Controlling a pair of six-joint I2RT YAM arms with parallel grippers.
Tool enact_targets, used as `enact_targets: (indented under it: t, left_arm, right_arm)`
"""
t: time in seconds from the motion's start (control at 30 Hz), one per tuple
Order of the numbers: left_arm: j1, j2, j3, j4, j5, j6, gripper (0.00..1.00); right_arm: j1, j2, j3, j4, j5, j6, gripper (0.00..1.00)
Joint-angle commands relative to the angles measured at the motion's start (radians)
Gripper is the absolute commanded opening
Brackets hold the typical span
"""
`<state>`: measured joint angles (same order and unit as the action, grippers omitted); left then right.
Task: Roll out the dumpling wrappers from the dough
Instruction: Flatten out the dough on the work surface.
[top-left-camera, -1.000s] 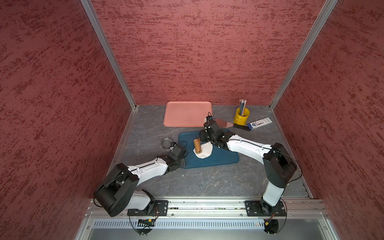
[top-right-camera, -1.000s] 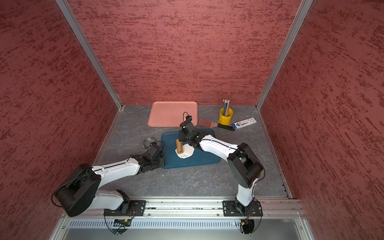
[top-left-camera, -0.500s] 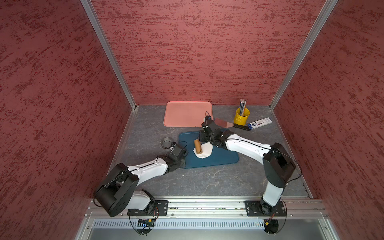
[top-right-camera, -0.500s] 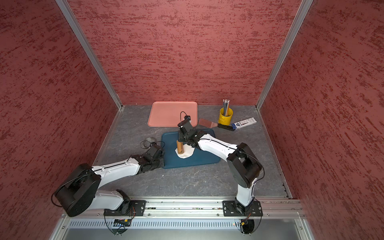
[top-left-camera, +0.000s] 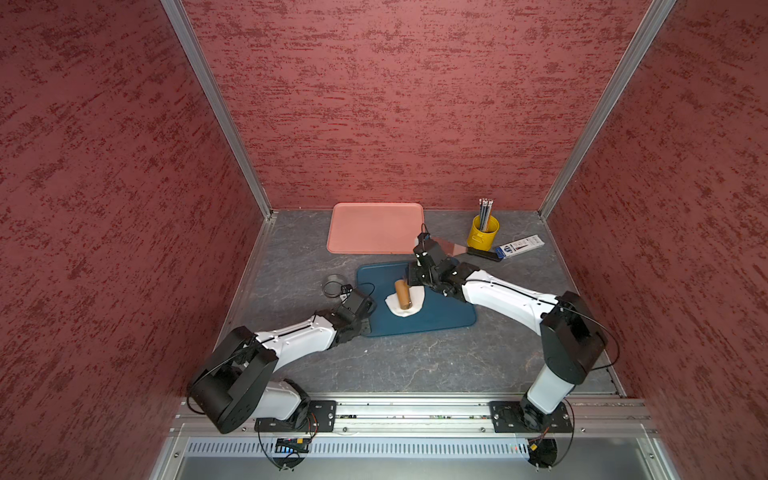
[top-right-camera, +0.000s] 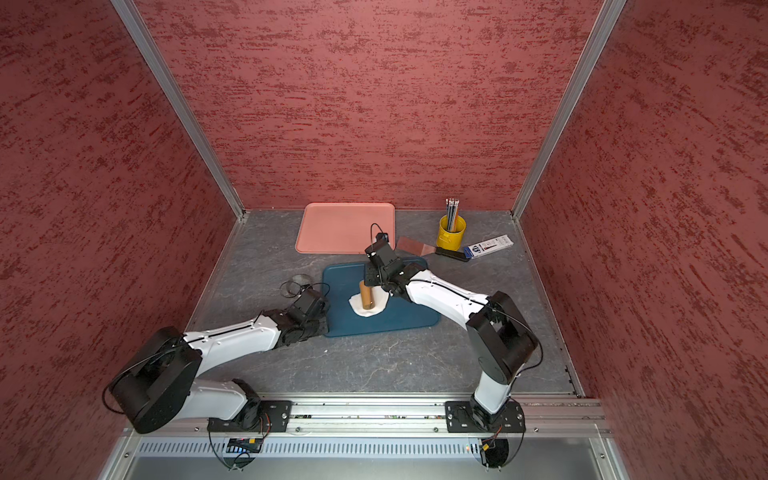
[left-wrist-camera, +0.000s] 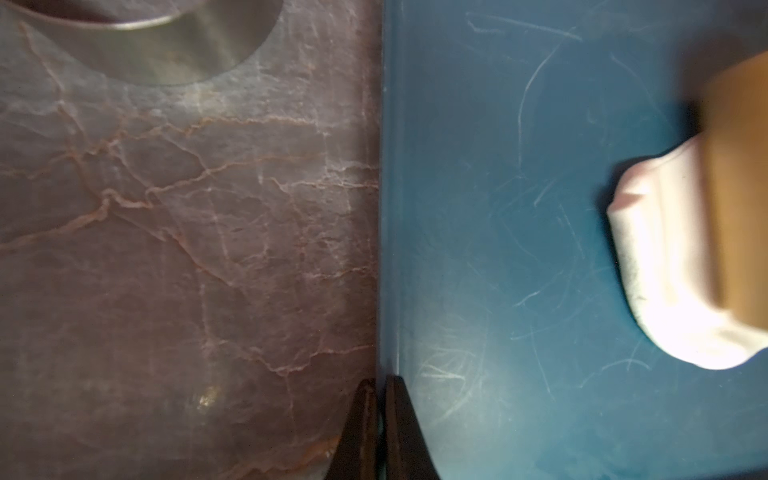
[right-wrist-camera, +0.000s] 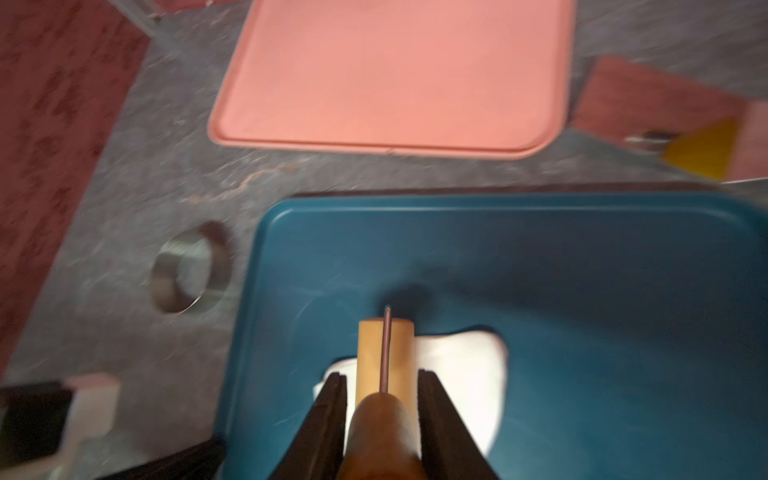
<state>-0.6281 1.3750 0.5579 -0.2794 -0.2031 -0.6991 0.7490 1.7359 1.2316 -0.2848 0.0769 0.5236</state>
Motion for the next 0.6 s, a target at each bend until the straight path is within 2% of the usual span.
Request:
enact_targets:
  t: [0.0,0.07,0.13,0.17,0.27,0.4,0.47,0.57]
  left_arm:
    - [0.013,0.03,-0.009,0.011,-0.08,-0.002,0.0]
    - [0.015,0.031,-0.017,0.005,-0.081,0.0,0.0]
    - [0.016,0.03,-0.023,0.009,-0.082,0.004,0.0]
    - [0.016,0.03,-0.025,0.013,-0.077,0.005,0.0]
    - [0.016,0.032,-0.028,0.028,-0.071,0.002,0.0]
    - [0.016,0.038,-0.018,0.021,-0.072,-0.009,0.0]
    - [0.016,0.036,-0.019,0.017,-0.071,-0.013,0.0]
    - [0.018,0.034,-0.021,0.008,-0.072,-0.007,0.0]
  right_arm:
    - [-0.016,0.043,-0.114,-0.318,-0.054,-0.022,0.0]
    - [-0.101,0.012,-0.138,-0.386,0.023,-0.071,0.0]
    - [-0.117,-0.019,-0.139,-0.438,0.145,-0.127,0.0]
    - [-0.113,-0.031,-0.136,-0.451,0.148,-0.148,0.0]
    - [-0.062,-0.025,-0.126,-0.423,0.021,-0.155,0.0]
    - [0.087,0.062,-0.102,-0.334,-0.131,-0.07,0.0]
    - [0.069,0.048,-0.124,-0.322,-0.121,-0.047,0.0]
    - [-0.06,-0.026,-0.178,-0.376,-0.051,-0.074,0.0]
